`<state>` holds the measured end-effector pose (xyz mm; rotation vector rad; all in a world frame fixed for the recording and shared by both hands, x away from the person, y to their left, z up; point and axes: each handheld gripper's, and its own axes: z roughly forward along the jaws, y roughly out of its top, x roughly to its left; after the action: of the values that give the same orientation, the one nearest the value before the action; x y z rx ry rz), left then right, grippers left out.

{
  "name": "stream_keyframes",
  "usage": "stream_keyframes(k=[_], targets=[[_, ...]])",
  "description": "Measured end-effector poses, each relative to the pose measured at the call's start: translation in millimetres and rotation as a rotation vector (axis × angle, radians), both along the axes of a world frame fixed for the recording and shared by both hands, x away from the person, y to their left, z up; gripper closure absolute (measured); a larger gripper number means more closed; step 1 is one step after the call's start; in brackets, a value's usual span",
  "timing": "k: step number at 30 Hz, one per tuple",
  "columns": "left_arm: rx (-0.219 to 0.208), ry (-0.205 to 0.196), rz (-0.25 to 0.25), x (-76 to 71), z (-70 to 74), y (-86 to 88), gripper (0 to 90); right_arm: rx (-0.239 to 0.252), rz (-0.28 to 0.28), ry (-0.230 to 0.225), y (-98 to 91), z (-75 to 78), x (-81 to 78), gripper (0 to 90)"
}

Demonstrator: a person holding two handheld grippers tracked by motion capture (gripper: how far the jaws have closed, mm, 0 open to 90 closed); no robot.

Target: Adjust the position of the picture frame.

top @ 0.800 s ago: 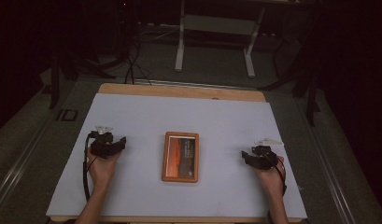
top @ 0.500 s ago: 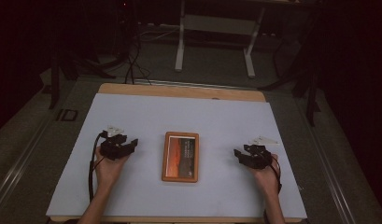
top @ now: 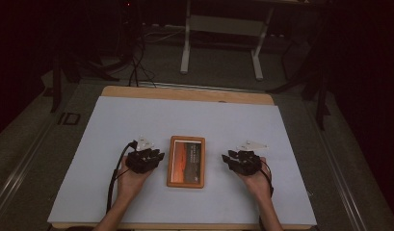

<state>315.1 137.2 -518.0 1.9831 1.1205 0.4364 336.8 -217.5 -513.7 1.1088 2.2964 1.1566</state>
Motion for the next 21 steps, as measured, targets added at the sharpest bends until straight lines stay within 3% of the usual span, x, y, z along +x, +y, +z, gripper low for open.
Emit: stream_keyframes(k=[3,5,9,12,17,21], targets=[[0.01,-0.001,-0.017,-0.8,-1.2,-5.2,76.8,0.013,0.045,-0.017,11.7,3.6,-3.6,80.5],[0.019,0.01,-0.031,-0.5,-3.3,-8.7,80.2,0.01,0.07,-0.018,20.9,4.9,-4.9,83.7],[0.07,0.012,-0.045,-1.4,-7.3,-16.3,82.4,-0.024,0.1,0.009,39.1,-2.2,-5.2,84.0],[0.067,0.017,-0.039,-0.6,-7.7,-17.7,82.5,-0.053,0.092,0.035,49.3,-10.2,-2.9,83.6],[0.098,0.024,-0.035,0.2,-8.1,-21.8,84.4,-0.037,0.076,0.079,54.6,-19.5,2.6,83.0],[0.109,0.026,-0.036,-1.0,-7.6,-25.0,86.5,-0.019,0.068,0.073,54.4,-16.1,1.7,83.4]])
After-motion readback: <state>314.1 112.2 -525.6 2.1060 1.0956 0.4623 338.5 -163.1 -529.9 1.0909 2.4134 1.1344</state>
